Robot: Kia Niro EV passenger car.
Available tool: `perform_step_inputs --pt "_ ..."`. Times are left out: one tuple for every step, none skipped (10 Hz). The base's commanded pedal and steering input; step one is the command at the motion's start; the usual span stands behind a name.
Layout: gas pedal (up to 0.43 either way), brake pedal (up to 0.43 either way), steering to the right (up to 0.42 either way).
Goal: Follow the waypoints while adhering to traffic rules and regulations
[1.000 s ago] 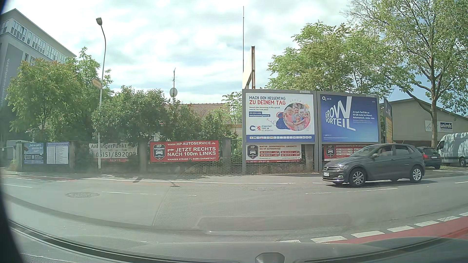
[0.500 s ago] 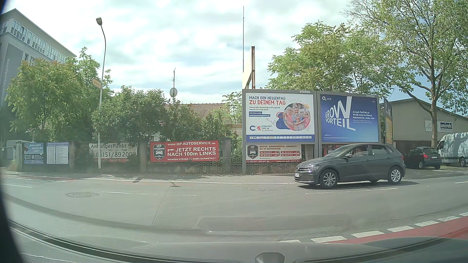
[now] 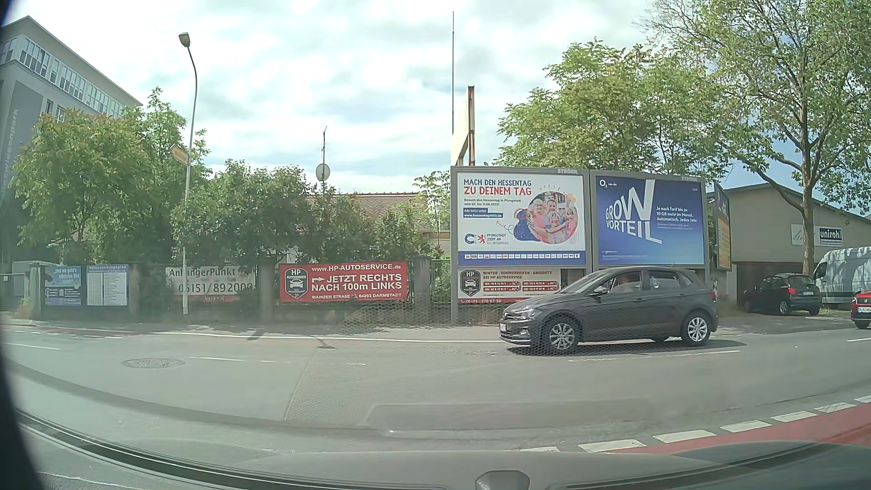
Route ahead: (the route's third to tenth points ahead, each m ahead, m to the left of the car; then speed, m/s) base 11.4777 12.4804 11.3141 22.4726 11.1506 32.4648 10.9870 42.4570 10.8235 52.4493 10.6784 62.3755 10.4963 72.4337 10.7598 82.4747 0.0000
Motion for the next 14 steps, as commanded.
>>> perform_step_inputs --pt "0.0 0.287 -0.212" --pt "0.0 0.287 -0.212" --pt "0.0 0.287 -0.212" --pt "0.0 0.287 -0.212" --pt "0.0 0.287 -0.212" --pt "0.0 0.287 -0.212" --pt "0.0 0.287 -0.212" --pt "0.0 0.287 -0.212" --pt "0.0 0.287 -0.212" --pt "0.0 0.287 -0.212" --pt "0.0 0.287 -0.212" --pt "0.0 0.287 -0.212" --pt "0.0 0.287 -0.212" --pt "0.0 0.287 -0.212"
